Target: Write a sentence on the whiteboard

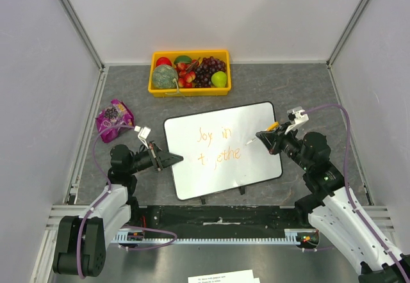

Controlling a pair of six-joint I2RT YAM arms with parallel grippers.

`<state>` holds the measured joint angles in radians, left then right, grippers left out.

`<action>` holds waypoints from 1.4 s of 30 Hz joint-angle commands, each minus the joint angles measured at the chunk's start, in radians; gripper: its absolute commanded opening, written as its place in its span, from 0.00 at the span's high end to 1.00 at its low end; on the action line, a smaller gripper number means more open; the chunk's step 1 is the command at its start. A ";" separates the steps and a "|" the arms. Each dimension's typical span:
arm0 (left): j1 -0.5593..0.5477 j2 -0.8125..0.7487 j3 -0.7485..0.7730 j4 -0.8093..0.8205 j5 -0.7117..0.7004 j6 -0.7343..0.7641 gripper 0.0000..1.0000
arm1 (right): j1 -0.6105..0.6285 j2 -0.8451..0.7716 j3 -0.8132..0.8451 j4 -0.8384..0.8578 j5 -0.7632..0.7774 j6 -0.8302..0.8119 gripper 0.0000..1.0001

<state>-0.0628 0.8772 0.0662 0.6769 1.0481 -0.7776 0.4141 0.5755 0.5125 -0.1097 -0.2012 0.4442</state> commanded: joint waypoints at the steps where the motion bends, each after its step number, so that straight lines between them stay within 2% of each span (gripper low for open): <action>1: 0.000 0.005 -0.023 0.016 0.001 0.092 0.98 | -0.003 -0.008 -0.002 0.011 0.011 -0.016 1.00; 15: -0.002 -0.001 -0.025 0.018 0.000 0.089 0.98 | -0.005 -0.068 -0.016 -0.019 0.014 -0.019 1.00; 42: -0.002 0.019 -0.026 0.041 0.007 0.084 0.98 | -0.005 -0.088 0.006 -0.047 0.043 -0.022 1.00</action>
<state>-0.0628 0.8894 0.0658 0.6922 1.0500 -0.7780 0.4141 0.5026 0.4976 -0.1654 -0.1768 0.4335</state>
